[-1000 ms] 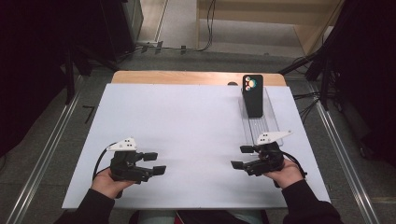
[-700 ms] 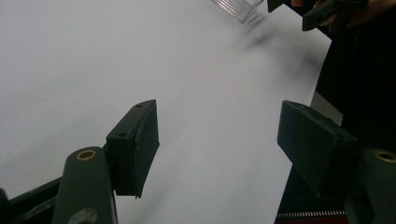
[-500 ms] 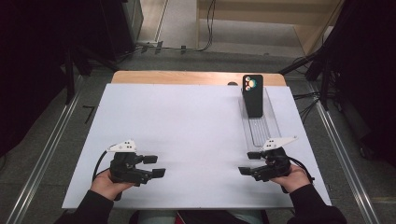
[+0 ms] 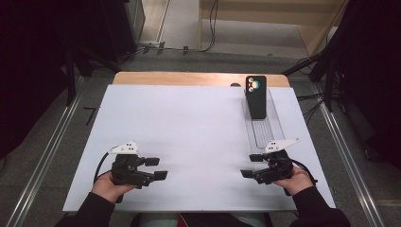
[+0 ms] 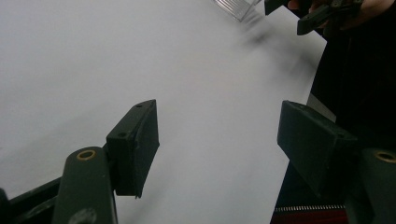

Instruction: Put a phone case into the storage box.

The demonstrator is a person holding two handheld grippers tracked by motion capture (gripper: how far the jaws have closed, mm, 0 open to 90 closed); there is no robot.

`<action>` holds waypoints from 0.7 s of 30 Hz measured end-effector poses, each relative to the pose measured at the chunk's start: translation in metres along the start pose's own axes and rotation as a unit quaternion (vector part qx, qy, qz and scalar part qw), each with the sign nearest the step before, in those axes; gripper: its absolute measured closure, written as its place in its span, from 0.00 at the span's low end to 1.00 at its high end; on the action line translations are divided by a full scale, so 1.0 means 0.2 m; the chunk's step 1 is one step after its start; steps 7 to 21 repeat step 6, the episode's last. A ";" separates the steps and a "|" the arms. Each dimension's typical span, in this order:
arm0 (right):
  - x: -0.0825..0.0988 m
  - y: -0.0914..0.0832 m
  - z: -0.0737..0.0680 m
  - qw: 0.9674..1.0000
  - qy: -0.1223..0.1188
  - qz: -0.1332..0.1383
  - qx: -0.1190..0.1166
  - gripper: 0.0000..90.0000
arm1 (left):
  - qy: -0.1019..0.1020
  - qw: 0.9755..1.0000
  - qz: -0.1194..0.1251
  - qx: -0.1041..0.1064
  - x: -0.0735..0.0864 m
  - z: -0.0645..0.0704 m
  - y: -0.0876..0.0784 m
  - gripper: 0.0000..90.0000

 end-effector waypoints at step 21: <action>0.00 -0.01 0.01 1.000 0.000 0.002 0.003 0.25 | 0.000 1.000 -0.001 -0.001 0.00 0.00 0.00 0.33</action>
Point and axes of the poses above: each handheld gripper's, and its own axes: y roughly forward along the jaws, x roughly out of its underside, z roughly to its right, the point moved 3 cm from there along y, roughly forward along the jaws
